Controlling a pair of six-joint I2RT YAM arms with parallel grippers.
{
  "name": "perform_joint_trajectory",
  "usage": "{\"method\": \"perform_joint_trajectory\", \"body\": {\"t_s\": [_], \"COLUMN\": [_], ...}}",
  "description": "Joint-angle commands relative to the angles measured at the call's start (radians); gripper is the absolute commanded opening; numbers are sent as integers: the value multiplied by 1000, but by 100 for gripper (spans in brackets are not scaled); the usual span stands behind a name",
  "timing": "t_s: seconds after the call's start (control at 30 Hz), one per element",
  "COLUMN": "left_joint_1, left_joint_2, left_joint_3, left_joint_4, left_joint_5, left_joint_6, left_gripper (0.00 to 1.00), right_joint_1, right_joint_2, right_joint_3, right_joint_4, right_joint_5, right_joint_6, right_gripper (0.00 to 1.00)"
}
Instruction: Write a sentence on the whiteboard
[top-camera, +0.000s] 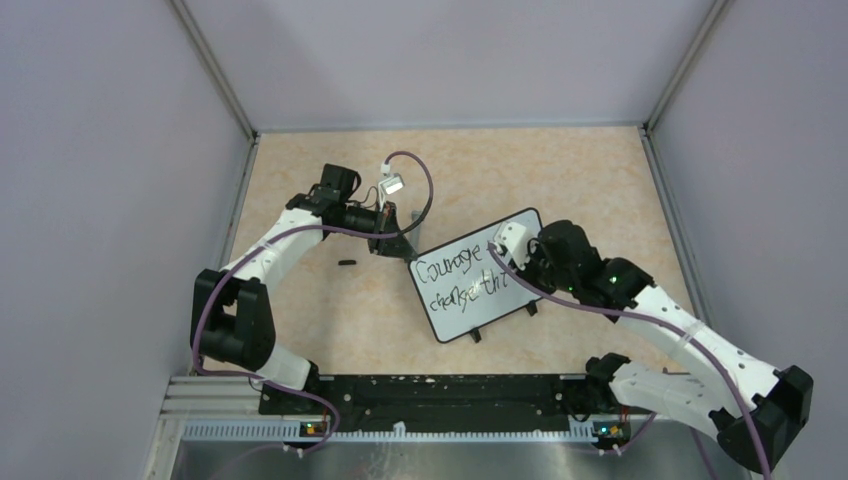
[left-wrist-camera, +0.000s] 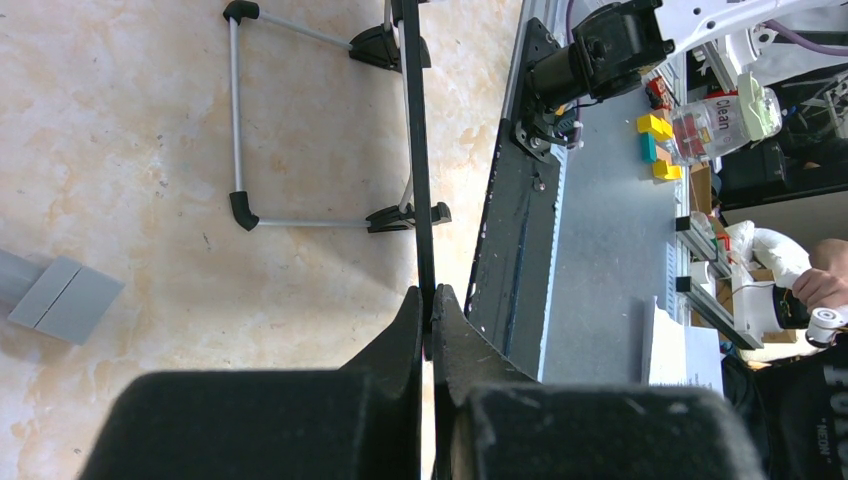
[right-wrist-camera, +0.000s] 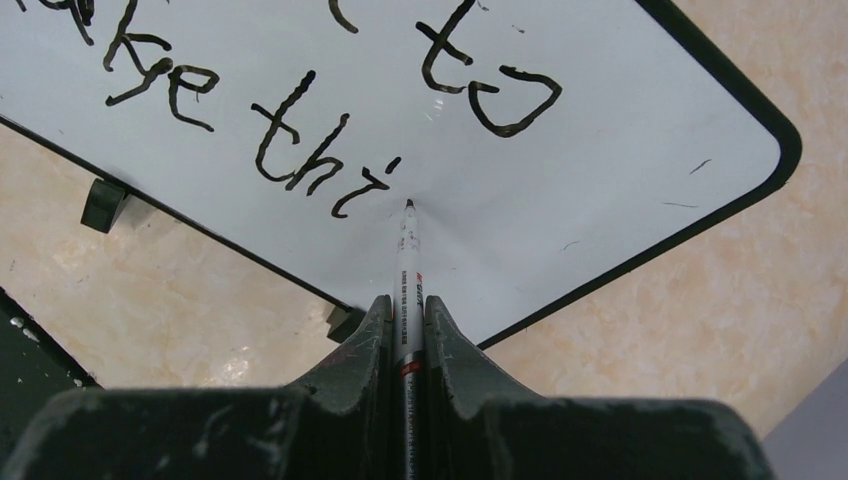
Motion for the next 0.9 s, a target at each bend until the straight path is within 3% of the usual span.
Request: {"method": "perform_joint_trajectory", "body": {"t_s": [0.0, 0.6, 0.87], "left_joint_1": [-12, -12, -12], "left_joint_2": [8, 14, 15], "left_joint_3": [10, 10, 10], "left_joint_4": [-6, -4, -4], "left_joint_5": [-39, -34, -34], "left_joint_6": [26, 29, 28], "left_gripper": [0, 0, 0], "right_joint_1": [-8, -6, -6], "right_joint_2": [20, 71, 40], "right_joint_3": [-7, 5, 16], "right_joint_4": [28, -42, 22], "right_joint_5": [2, -73, -29], "right_joint_6": [-4, -63, -21], "right_gripper": [0, 0, 0]}}
